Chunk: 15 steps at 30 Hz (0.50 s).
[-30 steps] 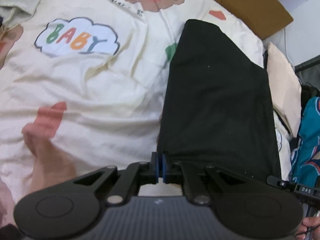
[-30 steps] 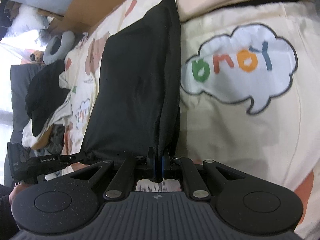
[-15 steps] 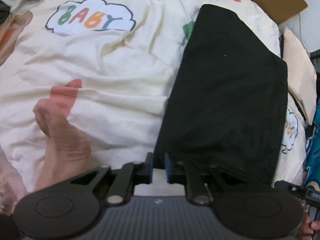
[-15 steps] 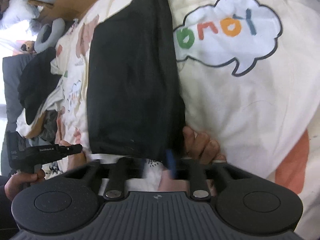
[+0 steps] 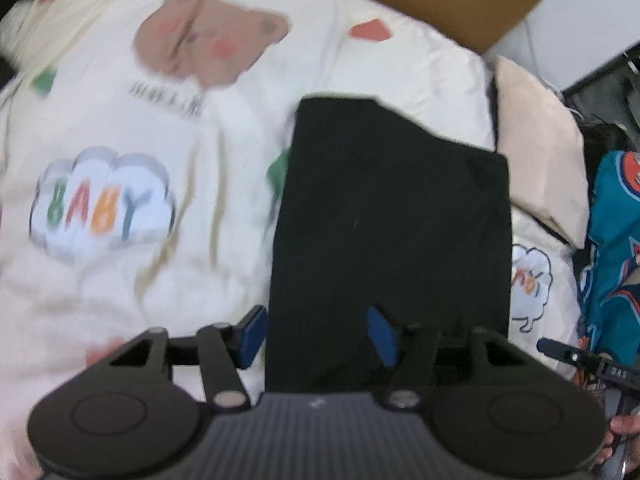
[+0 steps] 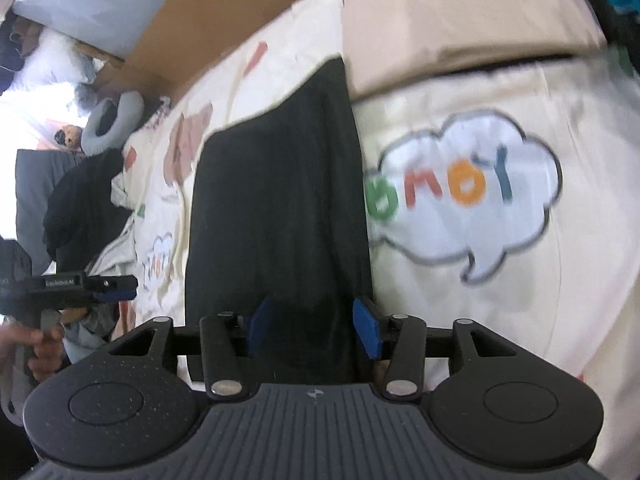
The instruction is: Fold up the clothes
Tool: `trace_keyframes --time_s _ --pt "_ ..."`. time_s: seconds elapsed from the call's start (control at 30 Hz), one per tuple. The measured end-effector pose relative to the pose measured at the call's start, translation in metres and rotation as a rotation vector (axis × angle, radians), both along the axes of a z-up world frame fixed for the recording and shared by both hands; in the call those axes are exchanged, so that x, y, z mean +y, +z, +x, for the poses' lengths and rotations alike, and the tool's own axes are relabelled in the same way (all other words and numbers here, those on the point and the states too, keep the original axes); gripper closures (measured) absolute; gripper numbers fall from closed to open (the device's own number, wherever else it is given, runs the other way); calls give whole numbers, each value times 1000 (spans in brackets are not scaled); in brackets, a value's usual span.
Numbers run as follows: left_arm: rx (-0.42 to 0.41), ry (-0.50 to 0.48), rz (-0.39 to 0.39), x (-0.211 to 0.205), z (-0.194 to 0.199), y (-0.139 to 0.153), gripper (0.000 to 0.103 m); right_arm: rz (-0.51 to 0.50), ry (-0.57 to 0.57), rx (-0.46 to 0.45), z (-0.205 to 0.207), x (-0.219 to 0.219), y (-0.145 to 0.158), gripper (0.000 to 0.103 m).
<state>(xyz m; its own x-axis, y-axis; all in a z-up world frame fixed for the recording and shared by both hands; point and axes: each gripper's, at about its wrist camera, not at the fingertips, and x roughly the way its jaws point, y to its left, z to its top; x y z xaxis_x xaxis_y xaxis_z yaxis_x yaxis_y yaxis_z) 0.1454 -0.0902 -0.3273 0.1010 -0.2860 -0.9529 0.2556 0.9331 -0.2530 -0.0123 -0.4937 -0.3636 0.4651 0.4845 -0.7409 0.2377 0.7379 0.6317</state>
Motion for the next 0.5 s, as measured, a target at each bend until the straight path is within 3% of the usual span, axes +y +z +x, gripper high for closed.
trace_keyframes --time_s 0.23,0.5 --pt "-39 -79 -43 -21 53 9 38 -12 -67 -45 23 -8 4 44" --pt "-38 -153 -74 -36 86 -9 37 -38 -99 -84 44 -10 -3 43"
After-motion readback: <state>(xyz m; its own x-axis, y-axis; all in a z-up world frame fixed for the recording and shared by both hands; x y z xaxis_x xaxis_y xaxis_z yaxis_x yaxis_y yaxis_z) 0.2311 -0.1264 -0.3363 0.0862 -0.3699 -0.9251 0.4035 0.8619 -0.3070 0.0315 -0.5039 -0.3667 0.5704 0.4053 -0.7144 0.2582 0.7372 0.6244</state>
